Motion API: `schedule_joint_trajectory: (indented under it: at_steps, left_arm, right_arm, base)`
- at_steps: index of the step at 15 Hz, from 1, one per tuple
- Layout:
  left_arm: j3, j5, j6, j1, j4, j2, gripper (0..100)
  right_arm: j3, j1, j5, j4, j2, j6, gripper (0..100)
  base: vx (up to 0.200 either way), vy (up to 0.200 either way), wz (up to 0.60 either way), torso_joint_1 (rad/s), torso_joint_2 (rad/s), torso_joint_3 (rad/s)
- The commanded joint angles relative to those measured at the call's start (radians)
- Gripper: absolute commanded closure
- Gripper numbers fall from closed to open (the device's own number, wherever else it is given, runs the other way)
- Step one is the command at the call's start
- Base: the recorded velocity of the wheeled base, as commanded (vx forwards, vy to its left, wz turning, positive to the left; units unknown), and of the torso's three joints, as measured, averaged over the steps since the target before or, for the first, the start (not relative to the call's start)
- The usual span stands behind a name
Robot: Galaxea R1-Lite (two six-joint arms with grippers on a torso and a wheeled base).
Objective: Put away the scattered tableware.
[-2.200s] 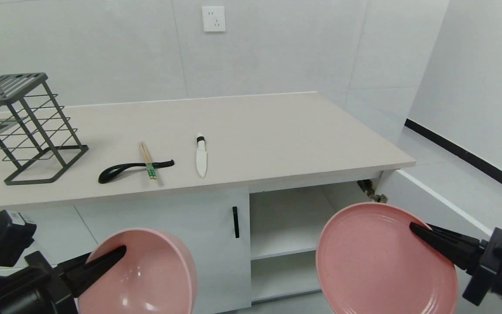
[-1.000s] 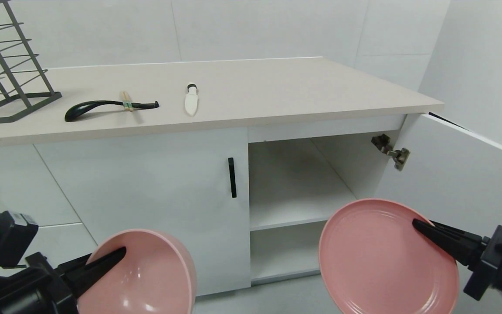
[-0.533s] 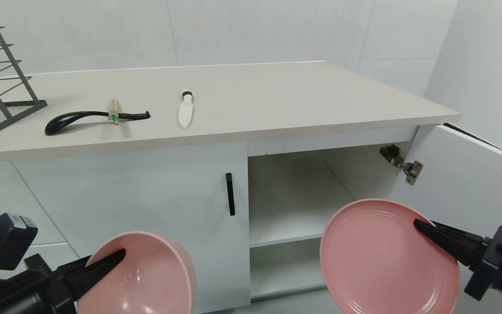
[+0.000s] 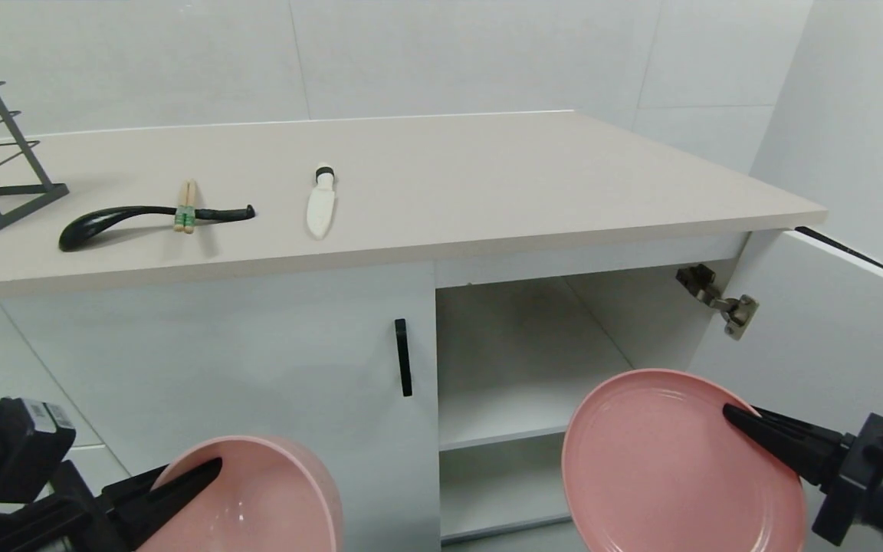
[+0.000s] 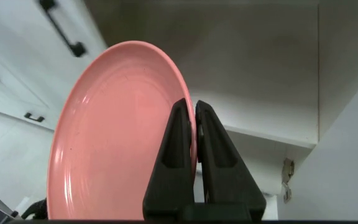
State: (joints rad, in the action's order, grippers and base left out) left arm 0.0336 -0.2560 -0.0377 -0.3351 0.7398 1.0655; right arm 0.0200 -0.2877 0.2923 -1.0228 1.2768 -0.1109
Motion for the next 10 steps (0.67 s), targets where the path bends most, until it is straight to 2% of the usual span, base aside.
schedule_joint_trajectory:
  at_steps: [1, 5, 8, 9, 10]
  left_arm:
    - [-0.003, 0.0, -0.001, -0.01, -0.002, 0.002, 100]
    - [-0.004, 0.0, -0.005, -0.012, -0.002, -0.004, 100]
    - [-0.014, 0.0, -0.056, -0.012, -0.003, -0.01, 100]
    - [-0.02, 0.0, -0.094, -0.01, -0.005, -0.012, 100]
    - [-0.024, 0.0, -0.103, -0.01, -0.005, -0.013, 100]
  right_arm:
    - [-0.018, 0.002, -0.001, 0.006, 0.022, 0.0, 100]
    - [-0.018, -0.008, 0.001, 0.033, 0.05, -0.033, 100]
    - [-0.018, -0.033, 0.002, 0.043, 0.098, -0.032, 100]
    - [-0.018, -0.031, 0.004, 0.027, 0.148, -0.02, 100]
    - [-0.018, -0.031, 0.004, -0.005, 0.187, -0.01, 100]
  base:
    - [0.0, 0.0, 0.0, 0.0, 0.0, 0.0]
    - [0.0, 0.0, 0.0, 0.0, 0.0, 0.0]
    - [0.0, 0.0, 0.0, 0.0, 0.0, 0.0]
    - [0.0, 0.0, 0.0, 0.0, 0.0, 0.0]
    - [0.0, 0.0, 0.0, 0.0, 0.0, 0.0]
